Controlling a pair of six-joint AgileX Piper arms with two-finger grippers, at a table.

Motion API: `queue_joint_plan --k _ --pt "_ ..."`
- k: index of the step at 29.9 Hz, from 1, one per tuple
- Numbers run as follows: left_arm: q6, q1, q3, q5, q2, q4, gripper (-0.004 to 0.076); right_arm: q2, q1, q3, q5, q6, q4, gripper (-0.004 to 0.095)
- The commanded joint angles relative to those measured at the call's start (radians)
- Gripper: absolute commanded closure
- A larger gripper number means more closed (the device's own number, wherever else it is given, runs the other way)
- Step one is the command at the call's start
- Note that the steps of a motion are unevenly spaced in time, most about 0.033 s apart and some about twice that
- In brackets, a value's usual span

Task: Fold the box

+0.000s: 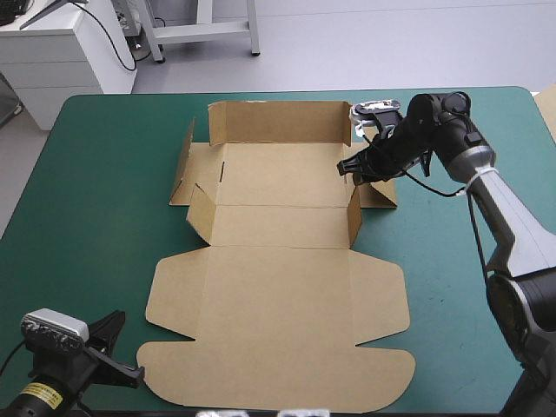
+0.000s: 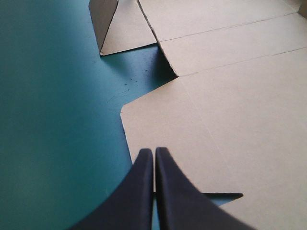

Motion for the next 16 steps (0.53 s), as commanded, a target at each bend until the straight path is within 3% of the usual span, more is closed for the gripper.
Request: queue_joint_plan --k 1,16 --pt "-0.009 -0.001 -0.024 -0.069 0.016 -0.007 0.0731 -0.014 0.001 -0.036 0.003 -0.002 0.006 0.0491" --pt "-0.009 -0.001 -0.024 -0.069 0.016 -0.007 0.0731 0.123 0.001 -0.025 0.064 -0.007 0.086 0.0500"
